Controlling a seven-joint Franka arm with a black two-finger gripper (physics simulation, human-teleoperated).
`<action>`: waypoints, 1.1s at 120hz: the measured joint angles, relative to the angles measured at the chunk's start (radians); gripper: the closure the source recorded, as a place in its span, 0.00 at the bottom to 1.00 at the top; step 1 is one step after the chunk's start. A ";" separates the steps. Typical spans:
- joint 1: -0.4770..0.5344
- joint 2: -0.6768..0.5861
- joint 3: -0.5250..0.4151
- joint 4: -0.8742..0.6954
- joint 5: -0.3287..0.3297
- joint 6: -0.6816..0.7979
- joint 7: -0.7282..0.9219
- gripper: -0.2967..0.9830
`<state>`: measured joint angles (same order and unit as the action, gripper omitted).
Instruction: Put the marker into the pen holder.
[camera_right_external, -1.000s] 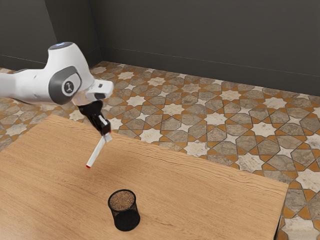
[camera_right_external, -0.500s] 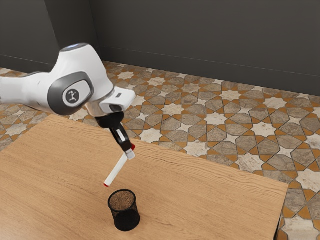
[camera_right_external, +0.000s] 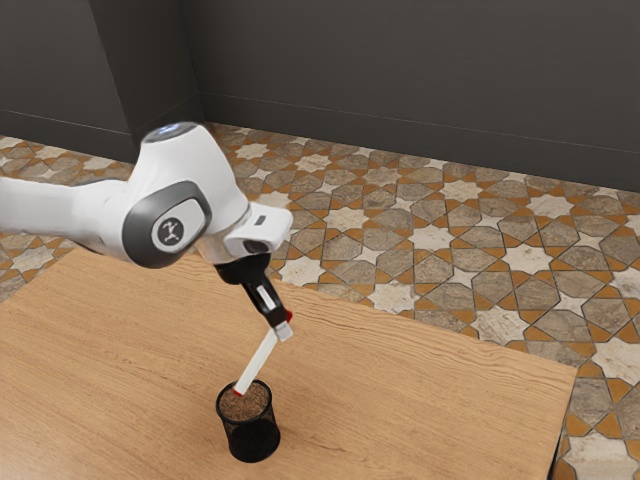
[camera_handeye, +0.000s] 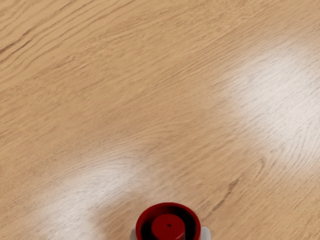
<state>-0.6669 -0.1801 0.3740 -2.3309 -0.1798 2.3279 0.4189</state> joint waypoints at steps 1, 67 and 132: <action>0.000 0.000 0.000 -0.002 0.000 0.002 -0.001 0.85; 0.001 -0.076 0.000 -0.205 0.009 0.294 -0.006 0.85; 0.000 -0.168 0.001 -0.407 -0.016 0.631 0.137 0.84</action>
<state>-0.6666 -0.3479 0.3752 -2.7379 -0.1954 2.9590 0.5555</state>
